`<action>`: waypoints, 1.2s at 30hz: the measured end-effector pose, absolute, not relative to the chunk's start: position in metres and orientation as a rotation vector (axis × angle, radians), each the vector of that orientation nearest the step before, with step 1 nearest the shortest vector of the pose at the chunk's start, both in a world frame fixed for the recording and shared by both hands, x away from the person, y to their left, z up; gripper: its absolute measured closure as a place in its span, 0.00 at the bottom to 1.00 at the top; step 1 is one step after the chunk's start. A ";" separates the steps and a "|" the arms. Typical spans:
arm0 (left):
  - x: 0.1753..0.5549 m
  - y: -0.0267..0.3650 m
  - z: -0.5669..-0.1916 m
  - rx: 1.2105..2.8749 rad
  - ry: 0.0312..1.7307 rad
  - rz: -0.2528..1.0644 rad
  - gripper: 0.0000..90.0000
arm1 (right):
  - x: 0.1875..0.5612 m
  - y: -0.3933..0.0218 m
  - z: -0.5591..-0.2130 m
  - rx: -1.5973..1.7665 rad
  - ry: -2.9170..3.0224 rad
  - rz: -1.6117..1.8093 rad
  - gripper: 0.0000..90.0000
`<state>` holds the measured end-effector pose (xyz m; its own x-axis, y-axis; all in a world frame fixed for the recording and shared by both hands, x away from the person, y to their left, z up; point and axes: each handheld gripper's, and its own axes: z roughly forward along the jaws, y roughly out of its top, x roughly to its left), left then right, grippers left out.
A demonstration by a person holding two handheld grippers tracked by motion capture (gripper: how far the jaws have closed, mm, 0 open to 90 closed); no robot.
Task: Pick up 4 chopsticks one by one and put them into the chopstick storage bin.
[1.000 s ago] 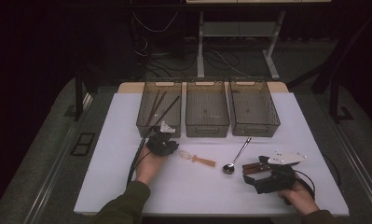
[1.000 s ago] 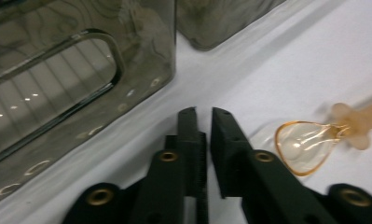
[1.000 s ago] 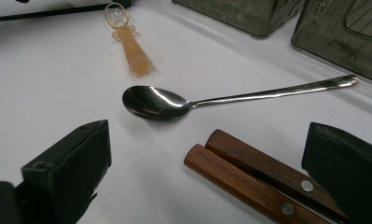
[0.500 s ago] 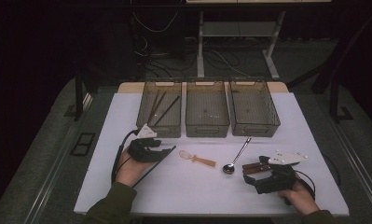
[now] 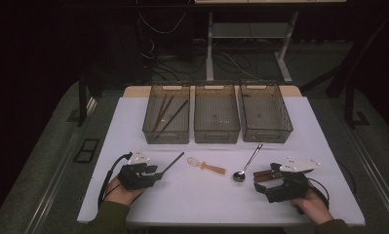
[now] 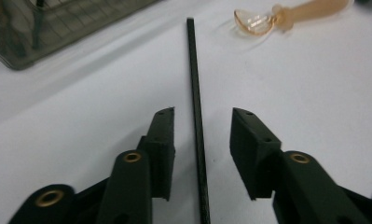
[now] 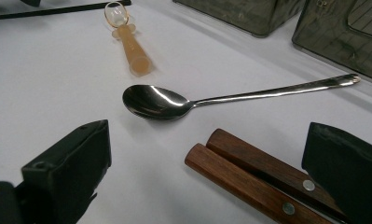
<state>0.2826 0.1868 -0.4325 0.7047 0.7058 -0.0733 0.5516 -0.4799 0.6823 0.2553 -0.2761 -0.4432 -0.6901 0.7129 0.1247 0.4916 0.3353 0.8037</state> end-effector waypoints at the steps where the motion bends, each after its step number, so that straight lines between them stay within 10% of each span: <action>1: 0.283 0.185 -0.433 2.214 0.951 0.284 0.70 | 0.255 -0.276 -0.443 1.086 2.351 1.280 0.02; 36: 0.281 0.181 -0.440 2.264 0.988 0.314 0.95 | 0.255 -0.274 -0.443 1.072 2.359 1.271 0.02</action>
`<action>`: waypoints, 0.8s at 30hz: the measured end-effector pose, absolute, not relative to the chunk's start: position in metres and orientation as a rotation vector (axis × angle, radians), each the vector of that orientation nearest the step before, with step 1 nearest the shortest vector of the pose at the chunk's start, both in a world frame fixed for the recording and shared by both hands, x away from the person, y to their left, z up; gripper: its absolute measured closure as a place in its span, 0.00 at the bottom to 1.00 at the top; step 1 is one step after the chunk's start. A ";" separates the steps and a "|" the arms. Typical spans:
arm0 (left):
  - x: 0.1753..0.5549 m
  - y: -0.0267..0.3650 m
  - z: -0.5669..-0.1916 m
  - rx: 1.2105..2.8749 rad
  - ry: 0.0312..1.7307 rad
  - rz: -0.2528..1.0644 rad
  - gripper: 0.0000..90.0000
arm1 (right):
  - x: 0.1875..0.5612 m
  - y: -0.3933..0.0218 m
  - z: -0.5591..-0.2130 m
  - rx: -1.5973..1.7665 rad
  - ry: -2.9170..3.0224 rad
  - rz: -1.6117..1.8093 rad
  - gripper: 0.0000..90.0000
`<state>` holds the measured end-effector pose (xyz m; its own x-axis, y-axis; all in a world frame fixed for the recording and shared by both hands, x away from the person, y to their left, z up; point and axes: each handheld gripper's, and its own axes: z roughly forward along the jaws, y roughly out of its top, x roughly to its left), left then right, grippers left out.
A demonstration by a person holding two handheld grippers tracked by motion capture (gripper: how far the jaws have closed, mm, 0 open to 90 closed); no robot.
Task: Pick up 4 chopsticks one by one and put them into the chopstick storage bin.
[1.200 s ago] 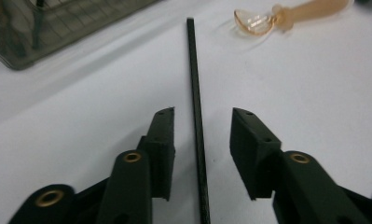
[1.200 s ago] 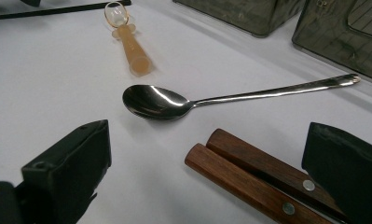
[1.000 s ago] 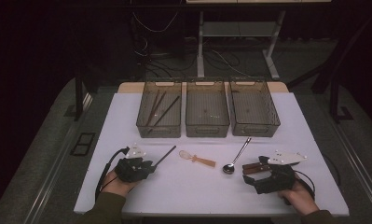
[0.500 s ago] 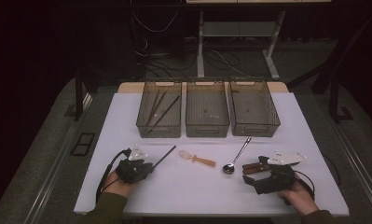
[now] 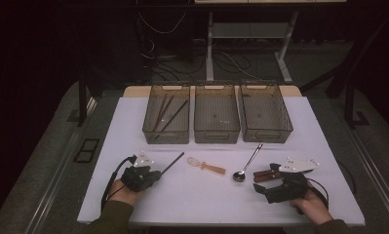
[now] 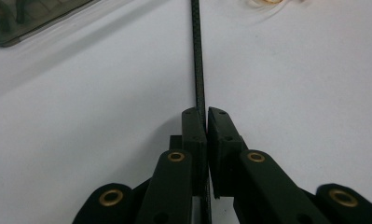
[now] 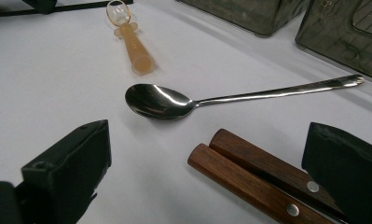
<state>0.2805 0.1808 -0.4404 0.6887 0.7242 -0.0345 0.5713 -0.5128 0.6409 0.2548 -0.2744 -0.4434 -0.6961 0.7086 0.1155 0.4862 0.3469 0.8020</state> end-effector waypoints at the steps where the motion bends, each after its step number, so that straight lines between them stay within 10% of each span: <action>1: 0.281 0.181 -0.440 2.265 0.988 0.315 0.95 | 0.255 -0.274 -0.443 1.072 2.361 1.270 0.02; 24: 0.282 0.187 -0.422 2.208 0.981 0.298 0.95 | 0.255 -0.275 -0.444 1.072 2.361 1.273 0.02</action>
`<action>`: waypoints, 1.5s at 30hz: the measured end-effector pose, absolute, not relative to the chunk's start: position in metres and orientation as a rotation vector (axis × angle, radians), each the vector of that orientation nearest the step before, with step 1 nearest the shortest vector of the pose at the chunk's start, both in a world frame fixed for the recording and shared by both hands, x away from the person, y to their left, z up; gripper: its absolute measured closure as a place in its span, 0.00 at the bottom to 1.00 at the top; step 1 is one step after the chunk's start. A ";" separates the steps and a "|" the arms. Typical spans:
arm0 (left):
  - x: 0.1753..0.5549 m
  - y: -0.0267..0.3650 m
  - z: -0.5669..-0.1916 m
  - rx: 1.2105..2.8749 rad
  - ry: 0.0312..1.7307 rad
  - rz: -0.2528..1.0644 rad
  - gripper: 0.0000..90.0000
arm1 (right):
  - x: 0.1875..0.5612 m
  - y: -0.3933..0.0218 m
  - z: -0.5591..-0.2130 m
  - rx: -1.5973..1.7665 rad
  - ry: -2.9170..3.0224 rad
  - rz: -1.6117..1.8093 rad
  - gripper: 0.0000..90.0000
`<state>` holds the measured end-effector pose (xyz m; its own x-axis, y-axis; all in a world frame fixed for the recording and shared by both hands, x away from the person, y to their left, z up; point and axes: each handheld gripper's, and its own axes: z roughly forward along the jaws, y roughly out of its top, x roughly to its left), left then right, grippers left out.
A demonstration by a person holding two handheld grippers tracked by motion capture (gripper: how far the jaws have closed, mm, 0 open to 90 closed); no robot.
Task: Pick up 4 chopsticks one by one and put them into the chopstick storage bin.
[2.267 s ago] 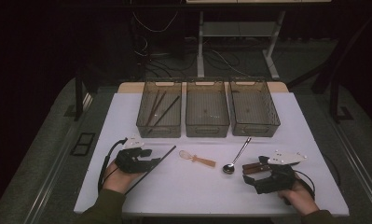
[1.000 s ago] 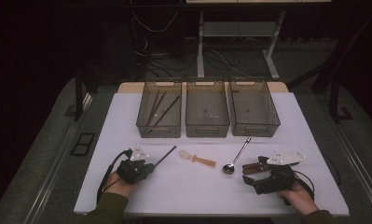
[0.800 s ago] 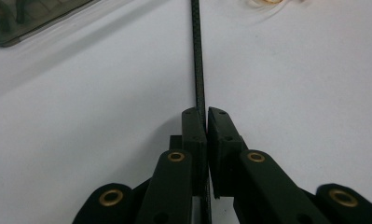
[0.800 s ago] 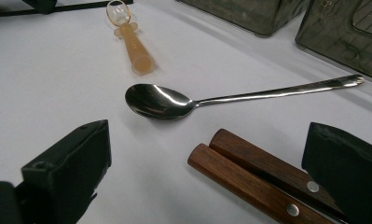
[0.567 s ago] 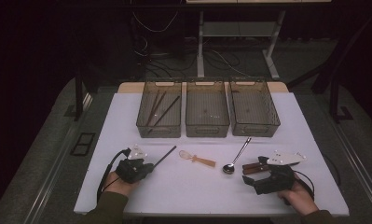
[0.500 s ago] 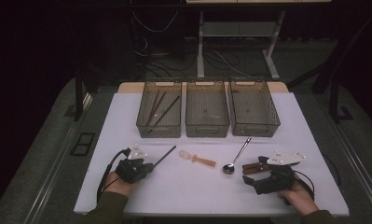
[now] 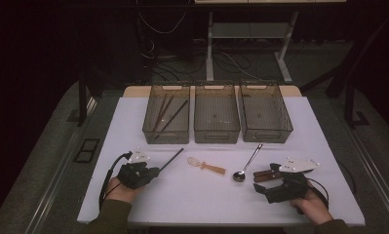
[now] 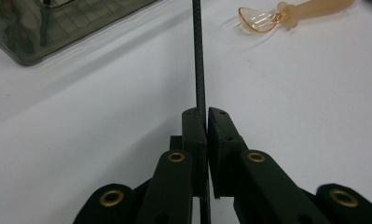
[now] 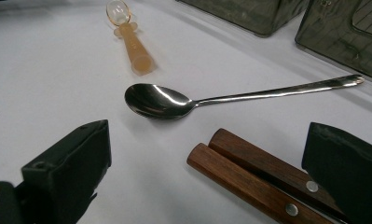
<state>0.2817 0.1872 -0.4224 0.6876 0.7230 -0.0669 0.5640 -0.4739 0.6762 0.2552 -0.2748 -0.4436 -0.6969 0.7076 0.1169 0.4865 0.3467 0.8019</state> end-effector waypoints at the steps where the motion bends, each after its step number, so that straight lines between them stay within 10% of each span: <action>1: 0.281 0.187 -0.421 2.198 0.990 0.296 0.95 | 0.255 -0.275 -0.444 1.074 2.361 1.272 0.02; 45: 0.336 0.174 -0.370 2.079 0.926 0.320 0.95 | 0.255 -0.268 -0.443 1.000 2.392 1.292 0.02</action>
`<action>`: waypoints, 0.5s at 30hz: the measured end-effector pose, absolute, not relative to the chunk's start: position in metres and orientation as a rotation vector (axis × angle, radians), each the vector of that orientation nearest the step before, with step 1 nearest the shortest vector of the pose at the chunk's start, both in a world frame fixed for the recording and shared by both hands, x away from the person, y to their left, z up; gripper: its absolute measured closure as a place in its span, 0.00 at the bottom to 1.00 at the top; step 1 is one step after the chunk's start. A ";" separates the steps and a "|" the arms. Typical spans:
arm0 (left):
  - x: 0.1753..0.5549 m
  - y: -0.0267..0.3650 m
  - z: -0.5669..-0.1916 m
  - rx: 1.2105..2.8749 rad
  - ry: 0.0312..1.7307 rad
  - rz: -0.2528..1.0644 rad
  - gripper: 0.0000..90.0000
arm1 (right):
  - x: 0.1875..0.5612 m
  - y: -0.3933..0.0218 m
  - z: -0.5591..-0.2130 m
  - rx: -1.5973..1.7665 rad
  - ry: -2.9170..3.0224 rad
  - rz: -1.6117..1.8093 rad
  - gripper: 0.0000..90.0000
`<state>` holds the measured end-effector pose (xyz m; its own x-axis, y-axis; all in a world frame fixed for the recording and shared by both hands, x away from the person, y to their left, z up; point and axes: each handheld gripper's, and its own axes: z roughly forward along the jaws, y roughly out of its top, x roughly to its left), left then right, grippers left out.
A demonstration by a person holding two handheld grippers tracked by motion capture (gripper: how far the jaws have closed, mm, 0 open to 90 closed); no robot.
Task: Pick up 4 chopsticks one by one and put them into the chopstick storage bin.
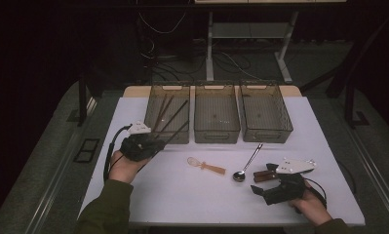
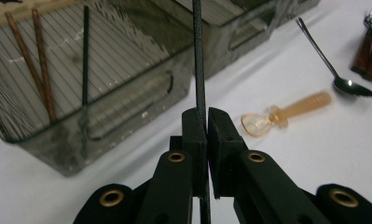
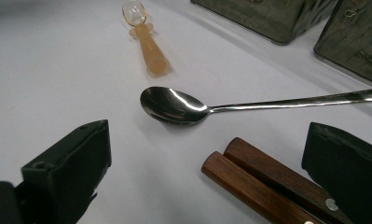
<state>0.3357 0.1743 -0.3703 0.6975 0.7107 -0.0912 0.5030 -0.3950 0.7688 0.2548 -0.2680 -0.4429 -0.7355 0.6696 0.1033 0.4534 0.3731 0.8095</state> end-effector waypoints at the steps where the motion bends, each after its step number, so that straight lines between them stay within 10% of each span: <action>1: 0.338 0.173 -0.369 2.080 0.922 0.324 0.95 | 0.255 -0.268 -0.443 1.001 2.392 1.292 0.02; 15: 0.385 0.159 -0.354 2.080 0.961 0.393 0.95 | 0.254 -0.267 -0.443 1.000 2.390 1.292 0.02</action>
<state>0.3851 0.1593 -0.3539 0.6642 0.7461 -0.0468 0.4999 -0.3968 0.7699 0.2541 -0.2672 -0.4429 -0.7346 0.6708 0.1019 0.4526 0.3727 0.8101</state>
